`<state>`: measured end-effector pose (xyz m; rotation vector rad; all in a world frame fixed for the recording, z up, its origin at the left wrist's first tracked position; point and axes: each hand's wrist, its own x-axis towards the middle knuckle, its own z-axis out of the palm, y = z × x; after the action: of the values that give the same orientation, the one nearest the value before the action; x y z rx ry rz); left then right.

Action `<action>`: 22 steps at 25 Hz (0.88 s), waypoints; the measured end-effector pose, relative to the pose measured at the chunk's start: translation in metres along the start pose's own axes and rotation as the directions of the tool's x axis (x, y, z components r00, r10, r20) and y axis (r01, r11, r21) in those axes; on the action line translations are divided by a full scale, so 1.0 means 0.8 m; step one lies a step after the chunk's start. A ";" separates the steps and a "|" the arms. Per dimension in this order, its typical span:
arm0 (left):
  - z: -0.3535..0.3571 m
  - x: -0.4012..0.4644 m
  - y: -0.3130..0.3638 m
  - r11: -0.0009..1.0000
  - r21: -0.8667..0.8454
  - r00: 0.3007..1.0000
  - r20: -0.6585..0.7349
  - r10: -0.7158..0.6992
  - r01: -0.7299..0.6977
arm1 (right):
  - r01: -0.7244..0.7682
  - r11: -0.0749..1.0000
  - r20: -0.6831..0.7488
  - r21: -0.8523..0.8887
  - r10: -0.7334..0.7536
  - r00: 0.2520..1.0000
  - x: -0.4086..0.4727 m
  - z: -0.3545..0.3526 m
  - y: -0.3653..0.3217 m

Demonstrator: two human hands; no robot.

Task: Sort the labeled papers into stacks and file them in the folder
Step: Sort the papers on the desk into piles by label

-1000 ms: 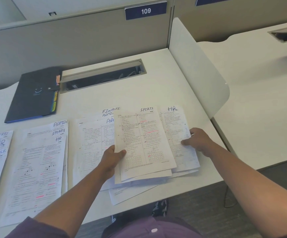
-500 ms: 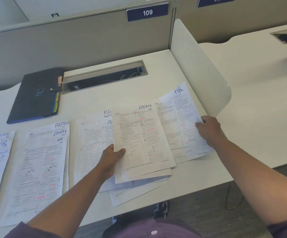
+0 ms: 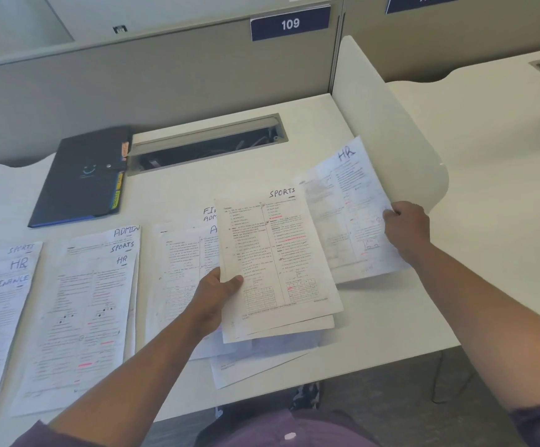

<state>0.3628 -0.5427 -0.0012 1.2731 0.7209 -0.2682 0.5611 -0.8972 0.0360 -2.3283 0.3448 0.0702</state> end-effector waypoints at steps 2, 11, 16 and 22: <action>0.002 0.002 0.000 1.000 -0.013 1.000 0.007 0.000 0.000 | -0.027 0.998 0.083 -0.061 0.032 0.996 -0.003 -0.003 0.012; 0.005 0.004 -0.001 0.999 -0.045 1.000 -0.008 -0.004 0.004 | -0.054 0.991 0.030 -0.122 0.058 0.998 -0.016 0.005 0.034; -0.005 0.001 -0.003 0.998 -0.064 0.999 -0.045 -0.002 0.000 | -0.023 0.989 0.111 -0.147 0.039 0.993 -0.016 0.010 0.028; -0.012 -0.001 -0.002 0.994 -0.108 0.999 -0.051 0.003 -0.008 | 0.037 0.948 0.070 -0.316 -0.016 0.997 -0.035 0.012 0.014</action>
<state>0.3578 -0.5342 -0.0035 1.1823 0.7654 -0.1905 0.5319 -0.8915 0.0261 -2.6412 0.2848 0.2039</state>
